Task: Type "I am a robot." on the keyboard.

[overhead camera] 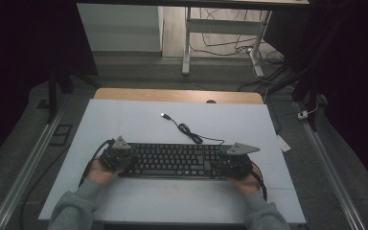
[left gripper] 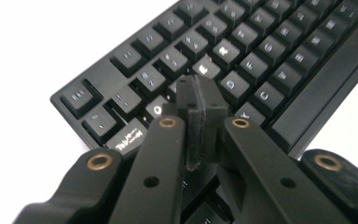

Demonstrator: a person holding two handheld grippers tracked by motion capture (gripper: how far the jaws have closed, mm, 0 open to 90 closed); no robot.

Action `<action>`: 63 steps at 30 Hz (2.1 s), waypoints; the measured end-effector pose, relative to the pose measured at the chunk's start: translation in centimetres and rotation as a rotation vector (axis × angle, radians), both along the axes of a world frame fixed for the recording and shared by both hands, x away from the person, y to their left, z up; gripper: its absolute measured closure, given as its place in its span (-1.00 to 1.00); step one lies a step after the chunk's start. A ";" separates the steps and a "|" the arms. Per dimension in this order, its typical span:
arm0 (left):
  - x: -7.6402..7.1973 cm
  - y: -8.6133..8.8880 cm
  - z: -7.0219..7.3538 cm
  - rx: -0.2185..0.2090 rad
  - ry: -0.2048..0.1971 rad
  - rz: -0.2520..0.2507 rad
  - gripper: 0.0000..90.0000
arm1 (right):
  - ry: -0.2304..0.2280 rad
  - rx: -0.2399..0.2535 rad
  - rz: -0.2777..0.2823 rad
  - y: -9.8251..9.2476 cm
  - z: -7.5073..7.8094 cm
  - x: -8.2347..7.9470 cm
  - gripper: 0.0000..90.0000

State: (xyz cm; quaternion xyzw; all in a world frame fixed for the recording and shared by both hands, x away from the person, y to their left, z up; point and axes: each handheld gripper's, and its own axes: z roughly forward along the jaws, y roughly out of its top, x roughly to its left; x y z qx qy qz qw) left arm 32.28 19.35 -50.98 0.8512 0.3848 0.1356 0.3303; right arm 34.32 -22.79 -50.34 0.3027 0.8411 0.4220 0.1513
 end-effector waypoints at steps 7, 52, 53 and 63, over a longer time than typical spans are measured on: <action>-0.3 1.4 0.9 -0.113 -0.021 0.032 0.57 | -0.007 0.007 -0.001 0.0 0.1 -0.1 0.07; -1.2 0.6 2.4 -0.231 -0.012 -0.001 -0.26 | -0.018 0.026 -0.001 -0.2 0.2 0.0 0.06; -1.3 0.5 2.5 -0.231 -0.013 -0.004 -0.26 | -0.018 0.026 -0.001 -0.2 0.2 0.0 0.06; -1.6 -1.0 2.6 -0.232 -0.007 -0.052 -0.25 | -0.018 0.022 -0.001 -0.1 0.2 0.0 0.06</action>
